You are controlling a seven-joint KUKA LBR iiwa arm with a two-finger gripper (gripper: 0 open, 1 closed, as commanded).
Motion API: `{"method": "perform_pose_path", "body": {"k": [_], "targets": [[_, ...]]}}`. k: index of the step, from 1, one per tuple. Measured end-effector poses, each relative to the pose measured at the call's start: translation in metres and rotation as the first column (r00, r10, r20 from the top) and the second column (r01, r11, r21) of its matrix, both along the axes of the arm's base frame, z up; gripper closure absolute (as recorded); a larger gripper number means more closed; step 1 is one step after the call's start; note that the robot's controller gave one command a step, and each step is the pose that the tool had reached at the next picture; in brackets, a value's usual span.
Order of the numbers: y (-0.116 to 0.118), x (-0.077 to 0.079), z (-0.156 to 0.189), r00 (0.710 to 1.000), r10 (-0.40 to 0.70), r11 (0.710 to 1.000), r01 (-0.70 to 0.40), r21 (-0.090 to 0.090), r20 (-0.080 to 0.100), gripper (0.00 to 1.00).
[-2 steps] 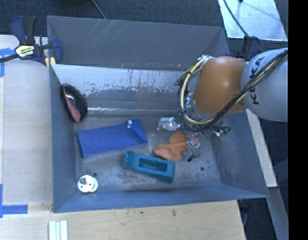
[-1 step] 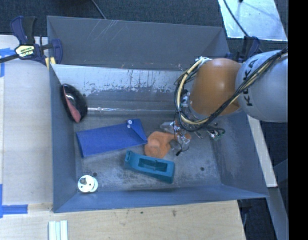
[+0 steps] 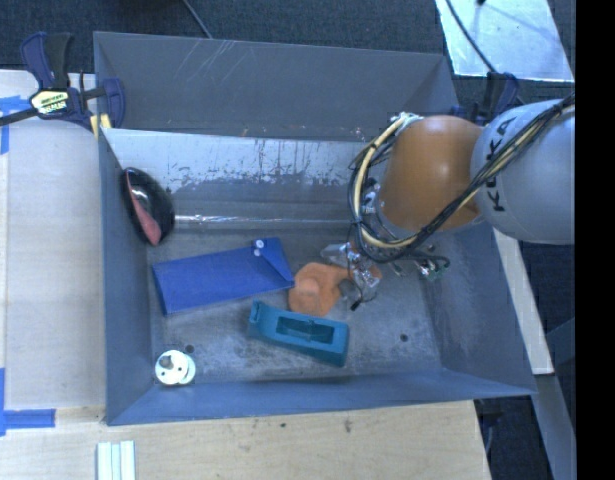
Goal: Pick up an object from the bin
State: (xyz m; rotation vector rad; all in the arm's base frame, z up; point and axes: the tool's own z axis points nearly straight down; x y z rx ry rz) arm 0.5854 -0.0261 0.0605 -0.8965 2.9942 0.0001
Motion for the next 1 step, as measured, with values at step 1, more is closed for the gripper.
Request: {"method": "perform_pose_path", "body": {"k": [1], "targets": [[0.0003,-0.0006,0.0045,1.000,-0.006,1.000,0.006,0.000,-0.003,1.00]]}}
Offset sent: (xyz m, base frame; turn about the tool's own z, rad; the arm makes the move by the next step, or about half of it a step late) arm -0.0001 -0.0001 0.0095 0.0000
